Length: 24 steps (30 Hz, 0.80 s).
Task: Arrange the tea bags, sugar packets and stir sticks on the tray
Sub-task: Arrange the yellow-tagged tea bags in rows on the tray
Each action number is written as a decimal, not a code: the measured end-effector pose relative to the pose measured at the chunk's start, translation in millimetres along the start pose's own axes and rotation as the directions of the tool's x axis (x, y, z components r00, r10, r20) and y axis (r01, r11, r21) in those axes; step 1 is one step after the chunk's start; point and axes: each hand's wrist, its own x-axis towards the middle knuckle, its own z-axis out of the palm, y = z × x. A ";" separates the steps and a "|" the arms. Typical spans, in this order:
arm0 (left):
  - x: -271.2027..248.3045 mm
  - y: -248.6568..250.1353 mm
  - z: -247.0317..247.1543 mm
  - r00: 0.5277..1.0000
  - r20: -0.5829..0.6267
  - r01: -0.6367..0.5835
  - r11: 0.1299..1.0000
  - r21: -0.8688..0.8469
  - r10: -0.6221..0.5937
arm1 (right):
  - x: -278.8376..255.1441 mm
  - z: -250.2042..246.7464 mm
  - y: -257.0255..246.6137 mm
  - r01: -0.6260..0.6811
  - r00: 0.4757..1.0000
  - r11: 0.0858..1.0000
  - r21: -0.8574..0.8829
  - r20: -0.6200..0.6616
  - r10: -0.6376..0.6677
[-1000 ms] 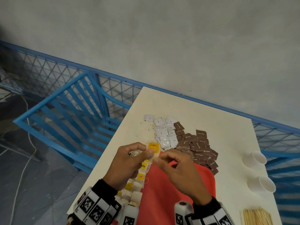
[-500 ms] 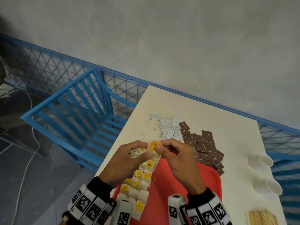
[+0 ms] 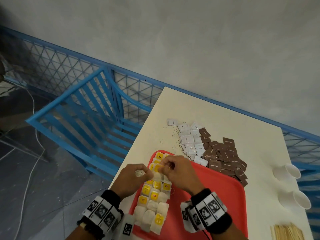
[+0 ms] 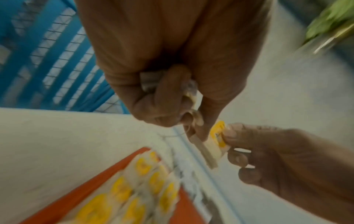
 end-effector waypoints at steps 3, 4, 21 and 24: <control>9.8 -41.8 10.6 0.995 0.028 0.090 0.977 0.194 -0.097 | 12.6 37.3 30.6 -0.086 0.991 0.994 -0.065 0.097 0.092; 12.0 -51.2 13.4 0.993 0.044 0.098 0.967 0.237 -0.111 | 16.3 46.2 37.1 -0.116 0.986 0.990 -0.080 0.112 0.125; 16.4 -66.0 -4.1 0.900 0.054 0.416 0.815 -0.403 -0.433 | 19.1 88.1 52.5 -0.111 0.994 0.974 -0.199 -0.003 0.113; 15.2 -56.5 -8.8 0.861 0.166 0.469 0.620 -0.629 -0.481 | 11.9 94.9 52.9 -0.046 0.967 0.944 -0.327 0.221 0.124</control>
